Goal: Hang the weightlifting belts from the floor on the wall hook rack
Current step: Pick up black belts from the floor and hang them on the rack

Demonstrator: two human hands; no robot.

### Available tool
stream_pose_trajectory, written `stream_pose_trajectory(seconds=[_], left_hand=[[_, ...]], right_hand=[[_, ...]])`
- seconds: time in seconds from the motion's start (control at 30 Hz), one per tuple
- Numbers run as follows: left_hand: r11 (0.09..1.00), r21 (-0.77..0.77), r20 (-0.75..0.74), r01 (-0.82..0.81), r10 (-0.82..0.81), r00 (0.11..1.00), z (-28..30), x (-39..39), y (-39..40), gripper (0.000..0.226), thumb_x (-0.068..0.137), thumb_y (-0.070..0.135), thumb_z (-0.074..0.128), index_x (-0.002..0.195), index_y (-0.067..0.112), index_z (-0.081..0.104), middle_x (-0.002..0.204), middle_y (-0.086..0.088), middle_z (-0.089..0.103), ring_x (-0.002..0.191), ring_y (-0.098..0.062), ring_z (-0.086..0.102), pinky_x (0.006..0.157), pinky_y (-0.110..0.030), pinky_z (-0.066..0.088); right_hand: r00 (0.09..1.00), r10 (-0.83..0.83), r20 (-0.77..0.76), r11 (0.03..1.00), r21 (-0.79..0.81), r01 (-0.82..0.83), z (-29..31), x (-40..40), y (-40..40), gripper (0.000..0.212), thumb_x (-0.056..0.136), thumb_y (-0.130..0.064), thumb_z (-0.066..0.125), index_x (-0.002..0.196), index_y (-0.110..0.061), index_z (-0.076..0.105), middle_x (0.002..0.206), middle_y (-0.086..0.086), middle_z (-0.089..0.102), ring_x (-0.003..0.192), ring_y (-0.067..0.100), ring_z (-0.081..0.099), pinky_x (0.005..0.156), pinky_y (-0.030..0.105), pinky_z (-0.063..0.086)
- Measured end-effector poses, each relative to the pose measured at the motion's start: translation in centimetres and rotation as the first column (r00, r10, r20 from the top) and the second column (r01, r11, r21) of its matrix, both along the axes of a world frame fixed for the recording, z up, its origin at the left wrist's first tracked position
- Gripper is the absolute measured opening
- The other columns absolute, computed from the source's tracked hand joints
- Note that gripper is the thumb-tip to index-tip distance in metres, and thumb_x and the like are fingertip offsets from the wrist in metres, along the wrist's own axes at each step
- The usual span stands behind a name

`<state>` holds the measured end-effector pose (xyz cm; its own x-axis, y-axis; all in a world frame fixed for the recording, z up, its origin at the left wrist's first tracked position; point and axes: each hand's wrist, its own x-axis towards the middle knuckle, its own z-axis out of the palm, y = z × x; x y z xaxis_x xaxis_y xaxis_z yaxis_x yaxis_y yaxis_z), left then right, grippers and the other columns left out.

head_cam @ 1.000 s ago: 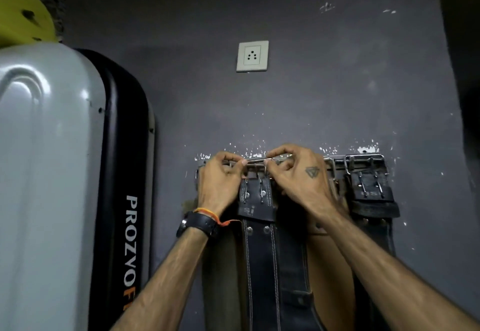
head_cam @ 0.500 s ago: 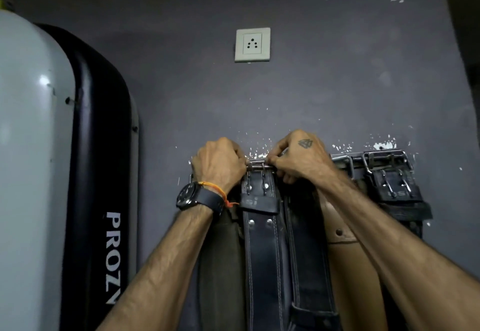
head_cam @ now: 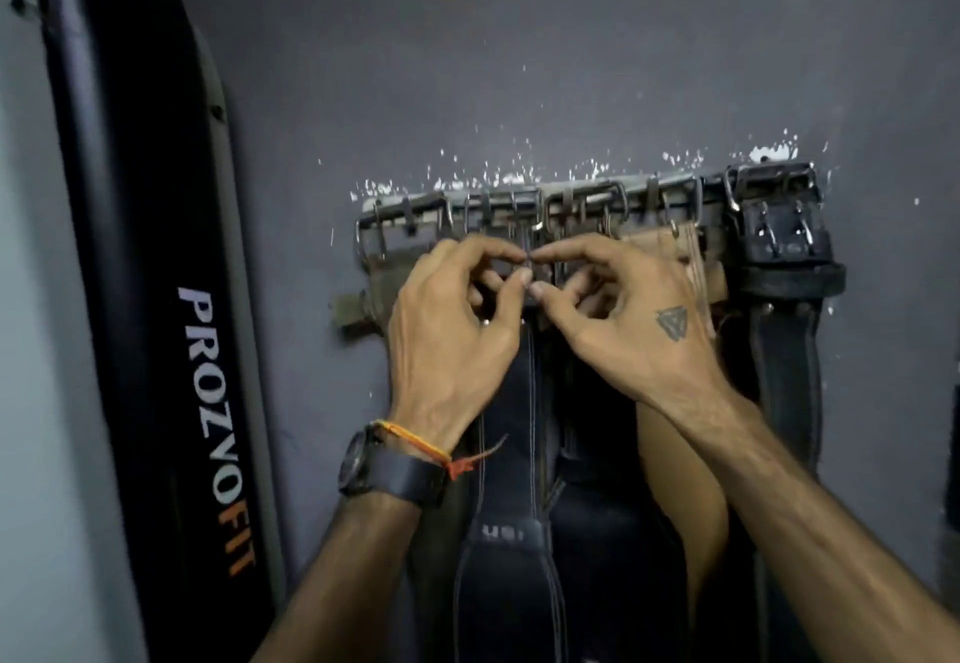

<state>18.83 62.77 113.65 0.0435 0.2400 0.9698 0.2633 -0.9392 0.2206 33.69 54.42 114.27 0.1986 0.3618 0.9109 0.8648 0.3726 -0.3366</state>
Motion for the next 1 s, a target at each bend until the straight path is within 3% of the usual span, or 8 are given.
stream_pose_trajectory(seconds=[0.13,0.27,0.47,0.57,0.73,0.83,0.9,1.0], left_hand=[[0.908,-0.281,0.027,0.311,-0.317,0.948,-12.7,-0.3,-3.8,0.008,0.107,0.018,0.070,0.107,0.019,0.078,0.087,0.009,0.073,0.071,-0.007,0.066,0.064,-0.019,0.048],[0.640,-0.633,0.106,0.436,-0.487,0.867,-26.5,-0.8,-8.3,0.012,0.110,0.021,0.066,0.112,0.018,0.078,0.095,0.003,0.079,0.081,-0.015,0.076,0.063,-0.027,0.056],[0.217,-0.961,0.014,0.173,-0.584,0.812,-46.7,0.4,-16.5,0.029,0.105,0.046,0.064,0.127,0.029,0.073,0.122,0.006,0.079,0.118,-0.019,0.075,0.103,-0.042,0.060],[-0.003,-1.000,0.025,0.028,-0.574,0.818,-55.0,0.6,-20.5,0.038,0.099,0.050,0.072,0.132,0.032,0.072,0.127,0.004,0.079,0.122,-0.020,0.075,0.105,-0.040,0.061],[-0.186,-0.975,-0.024,-0.119,-0.447,0.894,-67.0,0.7,-26.7,0.024,0.095,0.039,0.075,0.116,0.049,0.069,0.107,0.013,0.080,0.108,-0.019,0.078,0.089,-0.036,0.063],[-0.287,-0.943,-0.038,-0.170,-0.412,0.911,-75.9,0.3,-30.8,0.022,0.098,0.047,0.068,0.119,0.056,0.067,0.108,0.022,0.077,0.106,-0.008,0.075,0.097,-0.047,0.062],[-0.360,-0.915,-0.031,-0.183,-0.389,0.921,-82.0,0.6,-33.6,0.032,0.094,0.062,0.064,0.125,0.056,0.065,0.115,0.023,0.076,0.113,-0.012,0.075,0.102,-0.057,0.060],[-0.437,-0.888,-0.005,-0.139,-0.293,0.956,-85.7,2.6,-35.5,0.029,0.095,0.054,0.067,0.123,0.050,0.069,0.112,0.022,0.078,0.109,-0.007,0.076,0.101,-0.053,0.063]], right_hand=[[0.983,0.131,-0.130,0.982,-0.120,-0.146,-11.9,-1.4,-4.3,0.022,0.095,-0.025,0.081,0.115,-0.034,0.078,0.077,-0.008,0.074,0.071,0.010,0.073,0.068,0.020,0.059],[0.960,0.105,-0.260,0.910,-0.365,-0.198,-25.3,-1.3,-9.1,0.030,0.098,-0.031,0.079,0.127,-0.032,0.075,0.102,-0.012,0.079,0.093,0.012,0.079,0.079,0.033,0.064],[0.893,-0.054,-0.446,0.544,-0.763,-0.348,-44.2,0.9,-18.8,0.045,0.098,-0.039,0.077,0.141,-0.038,0.064,0.132,-0.018,0.071,0.119,0.003,0.069,0.103,0.038,0.059],[0.895,-0.115,-0.432,0.345,-0.862,-0.372,-51.6,3.0,-22.4,0.059,0.093,-0.042,0.079,0.147,-0.035,0.057,0.137,-0.012,0.067,0.122,0.008,0.067,0.105,0.039,0.058],[0.896,-0.132,-0.425,0.195,-0.897,-0.396,-65.3,6.9,-27.6,0.053,0.091,-0.044,0.073,0.140,-0.026,0.065,0.130,-0.008,0.075,0.112,0.002,0.072,0.092,0.039,0.064],[0.881,-0.157,-0.446,0.122,-0.894,-0.430,-72.5,8.2,-30.8,0.044,0.092,-0.032,0.079,0.134,-0.032,0.068,0.126,-0.015,0.076,0.110,-0.006,0.071,0.095,0.032,0.062],[0.866,-0.195,-0.460,0.035,-0.886,-0.463,-78.2,9.0,-32.7,0.045,0.093,-0.026,0.080,0.136,-0.032,0.067,0.125,-0.011,0.076,0.112,0.003,0.073,0.098,0.034,0.062],[0.857,-0.278,-0.433,-0.076,-0.880,-0.469,-86.2,9.8,-34.3,0.043,0.095,-0.024,0.080,0.137,-0.024,0.068,0.119,-0.007,0.076,0.108,0.012,0.076,0.095,0.031,0.061]])
